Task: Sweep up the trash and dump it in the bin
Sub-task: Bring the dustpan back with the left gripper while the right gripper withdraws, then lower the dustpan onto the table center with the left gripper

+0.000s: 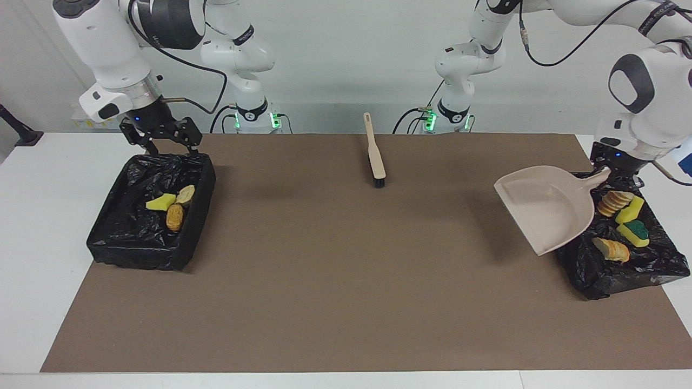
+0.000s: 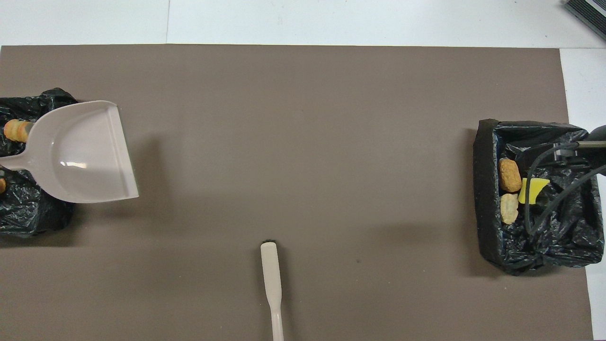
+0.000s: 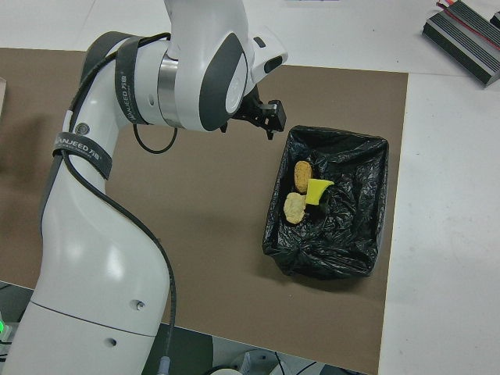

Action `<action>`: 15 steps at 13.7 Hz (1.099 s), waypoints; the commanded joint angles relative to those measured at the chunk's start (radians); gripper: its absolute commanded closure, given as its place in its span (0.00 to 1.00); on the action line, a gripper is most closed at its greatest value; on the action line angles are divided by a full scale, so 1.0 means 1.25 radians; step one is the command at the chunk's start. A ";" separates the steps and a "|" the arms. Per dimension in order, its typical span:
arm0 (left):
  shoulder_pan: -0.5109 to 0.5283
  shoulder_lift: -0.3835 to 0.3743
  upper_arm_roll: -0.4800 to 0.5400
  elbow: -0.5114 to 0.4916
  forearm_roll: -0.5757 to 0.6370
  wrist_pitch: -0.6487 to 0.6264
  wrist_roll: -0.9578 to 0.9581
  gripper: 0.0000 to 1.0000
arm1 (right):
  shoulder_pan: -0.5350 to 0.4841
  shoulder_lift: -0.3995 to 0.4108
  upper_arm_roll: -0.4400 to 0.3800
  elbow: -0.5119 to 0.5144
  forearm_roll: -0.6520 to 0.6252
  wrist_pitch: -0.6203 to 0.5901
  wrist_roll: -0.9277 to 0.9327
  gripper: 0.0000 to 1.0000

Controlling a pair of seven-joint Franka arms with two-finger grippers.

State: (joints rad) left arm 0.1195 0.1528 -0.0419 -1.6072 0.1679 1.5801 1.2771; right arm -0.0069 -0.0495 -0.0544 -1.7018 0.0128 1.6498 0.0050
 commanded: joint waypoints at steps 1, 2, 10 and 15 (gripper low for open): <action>-0.056 -0.099 0.014 -0.130 -0.075 -0.013 -0.223 1.00 | 0.003 -0.006 -0.002 0.030 -0.008 -0.057 0.028 0.00; -0.082 -0.106 0.014 -0.141 -0.101 -0.018 -0.296 1.00 | 0.003 -0.006 -0.003 0.043 -0.007 -0.084 0.030 0.00; -0.368 -0.125 0.014 -0.236 -0.281 0.096 -1.016 1.00 | 0.004 -0.012 -0.001 0.051 -0.009 -0.096 0.027 0.00; -0.493 -0.023 0.014 -0.265 -0.298 0.374 -1.295 1.00 | 0.006 -0.011 -0.002 0.050 -0.029 -0.051 0.025 0.00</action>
State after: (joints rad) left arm -0.4710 0.0828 -0.0482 -1.9324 -0.1866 1.9524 -0.2863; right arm -0.0052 -0.0573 -0.0556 -1.6396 0.0066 1.5599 0.0232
